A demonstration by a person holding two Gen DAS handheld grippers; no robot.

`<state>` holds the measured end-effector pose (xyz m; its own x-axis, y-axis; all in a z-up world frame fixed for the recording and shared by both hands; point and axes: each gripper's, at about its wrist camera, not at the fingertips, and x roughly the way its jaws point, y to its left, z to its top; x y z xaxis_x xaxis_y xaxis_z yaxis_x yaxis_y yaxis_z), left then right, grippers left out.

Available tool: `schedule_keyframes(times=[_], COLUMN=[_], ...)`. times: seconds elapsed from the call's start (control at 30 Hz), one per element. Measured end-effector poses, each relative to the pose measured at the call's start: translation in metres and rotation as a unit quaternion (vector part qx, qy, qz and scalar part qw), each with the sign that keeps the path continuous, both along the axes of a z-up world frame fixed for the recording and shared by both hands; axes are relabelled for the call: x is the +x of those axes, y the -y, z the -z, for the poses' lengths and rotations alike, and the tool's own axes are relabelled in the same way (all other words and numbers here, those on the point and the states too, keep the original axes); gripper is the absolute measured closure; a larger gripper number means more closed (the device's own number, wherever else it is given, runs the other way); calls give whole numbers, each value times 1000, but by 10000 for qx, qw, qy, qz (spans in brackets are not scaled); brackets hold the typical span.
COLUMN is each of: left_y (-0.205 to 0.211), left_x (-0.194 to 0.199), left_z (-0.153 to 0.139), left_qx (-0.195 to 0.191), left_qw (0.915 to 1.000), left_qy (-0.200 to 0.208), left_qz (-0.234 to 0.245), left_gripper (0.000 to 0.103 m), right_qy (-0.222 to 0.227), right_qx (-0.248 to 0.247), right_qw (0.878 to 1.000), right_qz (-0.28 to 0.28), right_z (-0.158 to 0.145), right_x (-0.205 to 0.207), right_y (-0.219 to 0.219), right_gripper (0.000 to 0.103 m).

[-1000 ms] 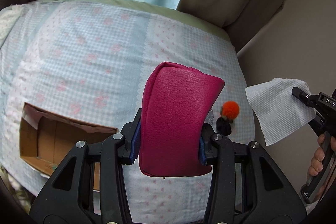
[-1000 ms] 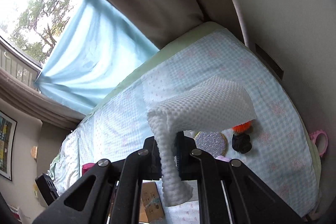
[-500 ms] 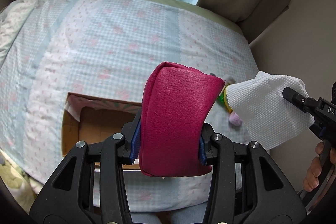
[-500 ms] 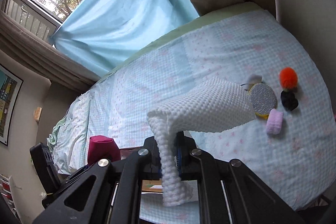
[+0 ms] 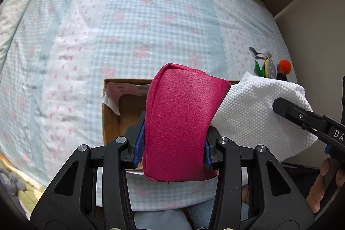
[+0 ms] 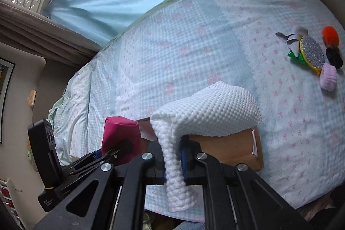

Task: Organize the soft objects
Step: 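Carry the pink pouch and white cloth with both tools toward the cardboard box, then lower both items into the box and open both tools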

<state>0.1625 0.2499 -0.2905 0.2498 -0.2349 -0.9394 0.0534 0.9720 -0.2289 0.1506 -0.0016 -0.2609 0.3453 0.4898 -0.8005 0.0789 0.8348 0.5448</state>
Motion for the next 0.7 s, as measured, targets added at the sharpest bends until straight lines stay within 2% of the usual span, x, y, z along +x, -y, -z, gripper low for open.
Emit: schedule_keyframes(times=[0.27,0.47,0.6,0.7], left_y=[3,23,33,36], left_x=[9,16,21,24], left_z=[71,136,156,158], left_qx=[123,341,531,638], left_qw=[9975,9926,9896,9872], left_qy=[-658,-1052,-1105,-1136], left_qz=[209,509,746,923], left_gripper=[64,64,64,64], right_qy=[-677,-1098,-1351,-1413], right_qx=[-214,-437,-518,-599], right_qw=[9968,9912,9872,9855], right_qz=[-375,-600,-667,-730], right_z=[70,144,176,184], right_x=[11,25,31,35], right_y=[-37,-45,-45,-44], right_gripper=[94,94,94,94])
